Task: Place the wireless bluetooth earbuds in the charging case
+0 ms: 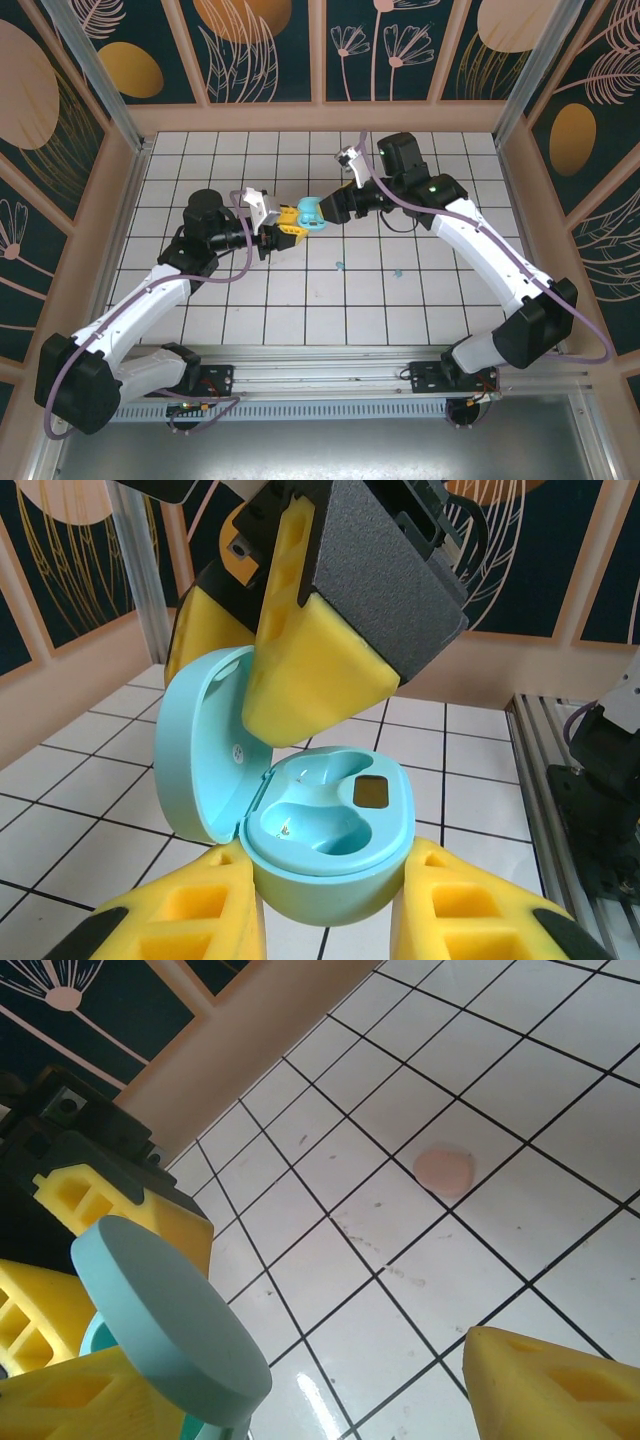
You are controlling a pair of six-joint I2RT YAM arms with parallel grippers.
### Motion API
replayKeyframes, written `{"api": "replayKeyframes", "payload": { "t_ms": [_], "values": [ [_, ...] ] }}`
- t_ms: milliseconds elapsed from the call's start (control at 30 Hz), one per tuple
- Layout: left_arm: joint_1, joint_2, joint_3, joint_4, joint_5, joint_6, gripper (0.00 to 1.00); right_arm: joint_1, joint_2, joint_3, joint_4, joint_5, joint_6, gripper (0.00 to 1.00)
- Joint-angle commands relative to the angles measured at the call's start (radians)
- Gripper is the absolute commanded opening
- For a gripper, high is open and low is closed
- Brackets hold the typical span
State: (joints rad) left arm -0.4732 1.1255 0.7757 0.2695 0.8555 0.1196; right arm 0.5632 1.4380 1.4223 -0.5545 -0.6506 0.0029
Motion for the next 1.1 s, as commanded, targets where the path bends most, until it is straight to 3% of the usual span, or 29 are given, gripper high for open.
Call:
{"api": "replayKeyframes", "payload": {
  "t_ms": [0,1067],
  "values": [
    [-0.005,-0.013,-0.012,0.049,0.017,-0.008,0.00,-0.010,-0.028,0.055,-0.022,-0.024,-0.006,0.73],
    [-0.002,0.020,-0.010,0.089,-0.018,-0.084,0.00,-0.010,-0.121,0.028,-0.013,-0.011,0.016,0.78]
  ]
}}
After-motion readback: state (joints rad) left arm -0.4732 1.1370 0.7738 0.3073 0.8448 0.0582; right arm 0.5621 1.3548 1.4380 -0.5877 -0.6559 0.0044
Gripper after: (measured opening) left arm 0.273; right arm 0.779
